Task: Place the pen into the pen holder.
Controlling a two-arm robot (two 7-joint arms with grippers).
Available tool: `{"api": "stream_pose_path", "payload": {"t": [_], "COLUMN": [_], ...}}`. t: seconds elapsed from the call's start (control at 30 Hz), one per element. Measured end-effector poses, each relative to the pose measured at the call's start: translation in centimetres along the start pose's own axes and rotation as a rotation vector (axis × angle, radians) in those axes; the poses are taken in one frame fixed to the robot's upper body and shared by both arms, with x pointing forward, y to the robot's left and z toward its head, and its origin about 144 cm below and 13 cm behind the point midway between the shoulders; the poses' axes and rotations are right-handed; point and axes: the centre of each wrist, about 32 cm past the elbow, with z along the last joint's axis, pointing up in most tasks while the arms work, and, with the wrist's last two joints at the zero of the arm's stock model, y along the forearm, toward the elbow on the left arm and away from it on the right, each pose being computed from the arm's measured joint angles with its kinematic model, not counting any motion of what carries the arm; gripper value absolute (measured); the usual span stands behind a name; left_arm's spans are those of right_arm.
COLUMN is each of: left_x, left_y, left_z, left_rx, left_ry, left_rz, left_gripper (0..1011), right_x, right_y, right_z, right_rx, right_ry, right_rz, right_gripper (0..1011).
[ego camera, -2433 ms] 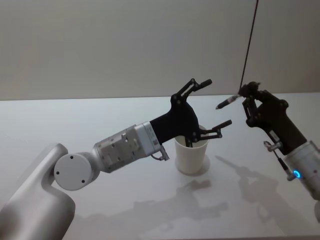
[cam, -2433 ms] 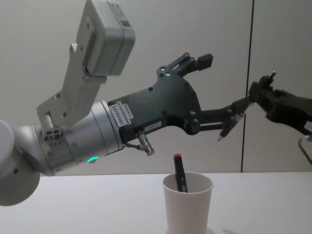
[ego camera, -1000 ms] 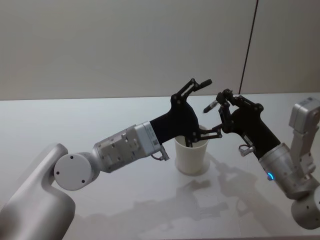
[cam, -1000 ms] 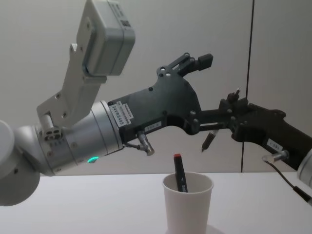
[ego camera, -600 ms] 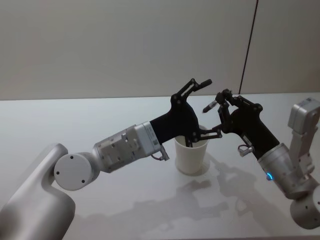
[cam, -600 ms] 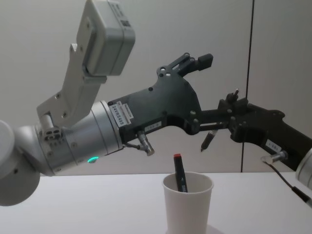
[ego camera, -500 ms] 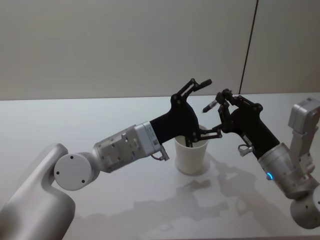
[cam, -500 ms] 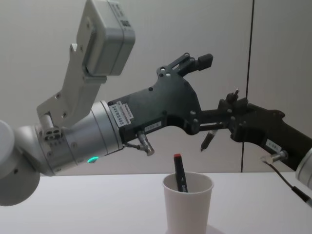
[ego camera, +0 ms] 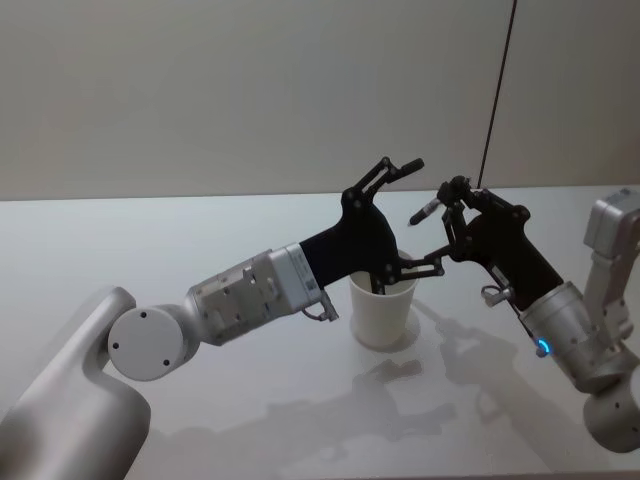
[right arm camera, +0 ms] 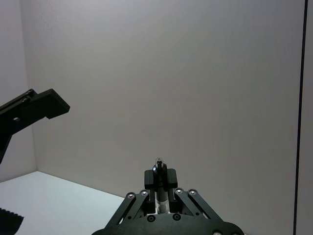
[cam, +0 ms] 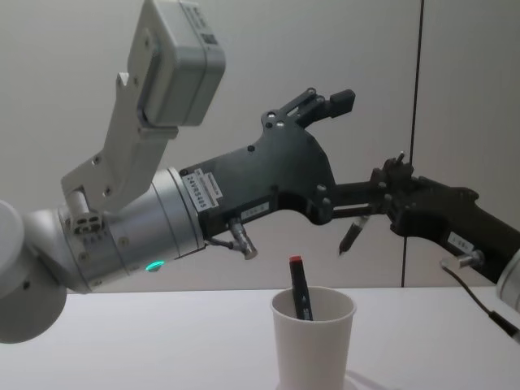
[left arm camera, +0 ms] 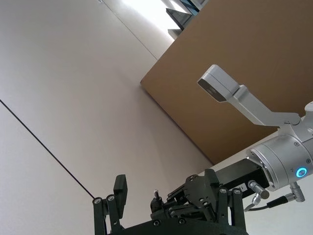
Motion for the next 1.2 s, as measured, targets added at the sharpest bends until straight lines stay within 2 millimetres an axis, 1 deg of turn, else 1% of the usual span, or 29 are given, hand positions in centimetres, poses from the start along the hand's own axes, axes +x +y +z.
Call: {"api": "stream_pose_path", "payload": {"t": [0.2,1.2], "left_x": [0.00,0.00], "left_y": [0.00,0.00], "left_z": [0.00,0.00], "left_rx": [0.000,0.000], "left_ry": [0.000,0.000], "left_rz": [0.000,0.000], "left_gripper": [1004,1004], "right_x": [0.08,-0.90], "right_y": [0.13,0.83], "right_z": [-0.12,-0.43], "right_rx": [-0.012,-0.029], "right_ry": [-0.016,-0.080], "right_rz": [-0.010,-0.021], "right_gripper": [131,130]}}
